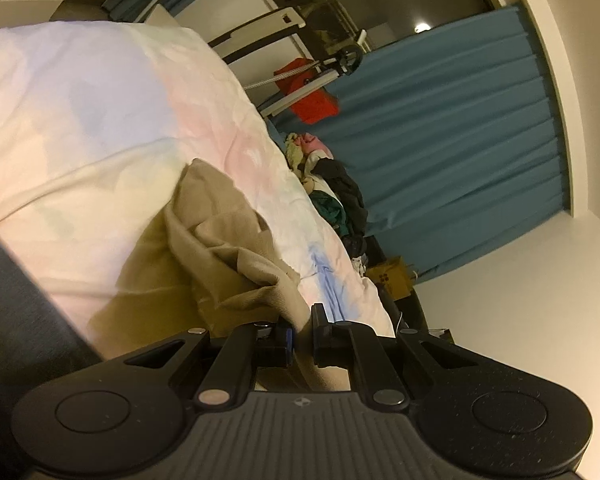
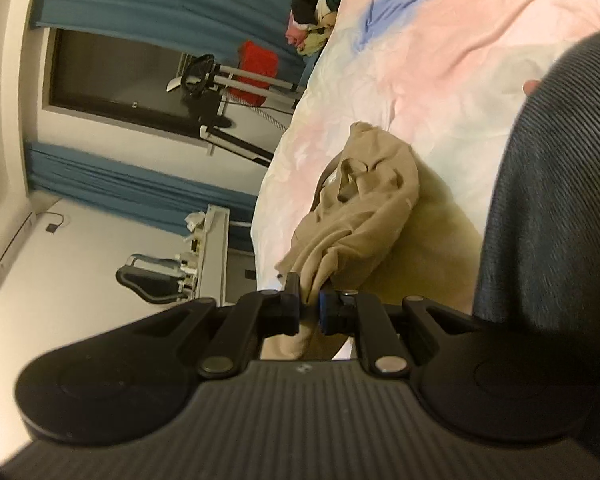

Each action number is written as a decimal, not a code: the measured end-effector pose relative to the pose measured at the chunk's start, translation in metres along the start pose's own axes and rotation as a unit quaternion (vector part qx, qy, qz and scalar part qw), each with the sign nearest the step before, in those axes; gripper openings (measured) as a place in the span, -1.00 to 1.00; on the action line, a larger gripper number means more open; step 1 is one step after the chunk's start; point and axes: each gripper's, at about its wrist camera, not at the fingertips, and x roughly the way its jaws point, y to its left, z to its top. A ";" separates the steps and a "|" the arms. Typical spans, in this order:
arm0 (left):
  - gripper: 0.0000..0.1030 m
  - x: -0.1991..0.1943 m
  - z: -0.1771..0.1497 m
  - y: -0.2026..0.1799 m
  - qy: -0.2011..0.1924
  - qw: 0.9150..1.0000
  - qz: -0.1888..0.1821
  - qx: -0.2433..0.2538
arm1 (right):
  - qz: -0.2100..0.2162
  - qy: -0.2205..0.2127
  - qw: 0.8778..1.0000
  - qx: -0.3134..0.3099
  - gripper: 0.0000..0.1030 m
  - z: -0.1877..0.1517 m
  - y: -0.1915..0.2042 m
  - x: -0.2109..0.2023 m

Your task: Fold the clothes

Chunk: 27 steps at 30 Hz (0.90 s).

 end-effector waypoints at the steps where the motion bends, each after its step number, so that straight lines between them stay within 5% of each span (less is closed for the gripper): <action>1: -0.82 0.002 0.002 -0.003 -0.006 1.000 0.000 0.011 | -0.001 -0.003 1.000 -0.002 -0.76 0.002 0.001 0.003; 6: -0.81 0.045 0.035 -0.022 -0.024 0.998 0.016 0.057 | -0.012 -0.003 1.000 -0.022 -0.75 0.030 0.028 0.038; 16: -0.81 0.183 0.105 -0.004 0.010 0.992 0.098 0.078 | -0.069 0.009 0.994 0.085 -0.73 0.099 0.036 0.175; 27: -0.75 0.239 0.124 0.046 0.032 0.996 0.046 0.075 | -0.036 0.048 0.993 0.102 -0.73 0.130 -0.022 0.236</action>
